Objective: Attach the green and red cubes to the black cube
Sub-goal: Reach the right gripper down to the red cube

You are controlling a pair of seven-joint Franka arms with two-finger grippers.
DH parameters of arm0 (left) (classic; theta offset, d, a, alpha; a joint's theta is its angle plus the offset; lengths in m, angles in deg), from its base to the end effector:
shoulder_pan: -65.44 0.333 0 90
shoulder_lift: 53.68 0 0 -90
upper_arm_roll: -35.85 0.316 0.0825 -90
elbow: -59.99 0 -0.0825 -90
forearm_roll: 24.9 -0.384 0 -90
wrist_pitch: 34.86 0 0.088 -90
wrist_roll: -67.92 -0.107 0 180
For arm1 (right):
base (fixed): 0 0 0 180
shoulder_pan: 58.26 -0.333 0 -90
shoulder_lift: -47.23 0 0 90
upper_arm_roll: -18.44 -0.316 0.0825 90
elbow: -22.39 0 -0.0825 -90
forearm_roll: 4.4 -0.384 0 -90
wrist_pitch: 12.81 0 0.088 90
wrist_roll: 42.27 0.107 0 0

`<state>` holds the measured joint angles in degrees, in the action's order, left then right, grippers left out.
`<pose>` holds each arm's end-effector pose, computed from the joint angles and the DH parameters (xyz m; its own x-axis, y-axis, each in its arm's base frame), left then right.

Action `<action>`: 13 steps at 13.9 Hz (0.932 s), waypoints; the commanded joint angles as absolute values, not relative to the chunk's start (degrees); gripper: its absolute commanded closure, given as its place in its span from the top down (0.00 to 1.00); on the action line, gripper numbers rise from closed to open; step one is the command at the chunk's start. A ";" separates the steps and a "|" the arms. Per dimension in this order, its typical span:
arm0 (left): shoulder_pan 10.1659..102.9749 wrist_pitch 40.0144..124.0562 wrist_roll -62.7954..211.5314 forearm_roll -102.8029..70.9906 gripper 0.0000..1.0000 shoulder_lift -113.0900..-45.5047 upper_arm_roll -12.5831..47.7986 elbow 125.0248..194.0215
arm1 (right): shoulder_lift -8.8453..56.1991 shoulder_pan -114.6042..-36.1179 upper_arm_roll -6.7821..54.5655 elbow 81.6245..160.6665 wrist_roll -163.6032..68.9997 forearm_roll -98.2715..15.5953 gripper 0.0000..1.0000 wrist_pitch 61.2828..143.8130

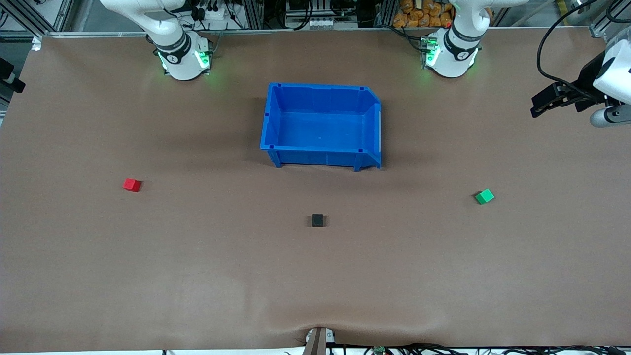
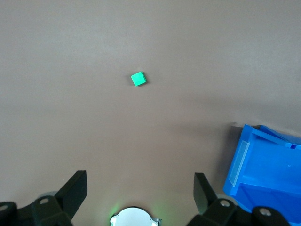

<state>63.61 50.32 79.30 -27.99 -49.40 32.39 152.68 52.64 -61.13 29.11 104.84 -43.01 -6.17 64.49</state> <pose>0.5203 -0.0433 0.6357 0.9929 0.1108 -0.0437 0.1076 -0.9918 -0.0683 0.4922 -0.0699 0.7145 0.9933 -0.1154 0.0037 -0.1151 -0.9922 -0.0475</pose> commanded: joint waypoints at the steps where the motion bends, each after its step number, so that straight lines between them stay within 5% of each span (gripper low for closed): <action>1: 63.68 48.90 78.11 -28.24 1.00 -48.75 32.42 151.92 | 52.68 -60.02 28.73 104.74 -43.85 -7.13 1.00 64.27; 6: 63.34 48.90 78.11 -28.33 1.00 -49.81 32.42 151.13 | 50.93 -59.85 28.81 104.56 -44.03 -6.43 1.00 64.45; 13: 63.86 46.00 78.64 -28.24 1.00 -49.72 32.42 151.74 | 39.42 -53.34 28.73 105.00 -43.42 -6.95 1.00 68.84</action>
<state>63.74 47.34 79.22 -27.99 -49.67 32.40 152.24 42.29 -54.31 29.55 106.06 -43.51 -6.23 68.64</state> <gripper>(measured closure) 0.000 0.000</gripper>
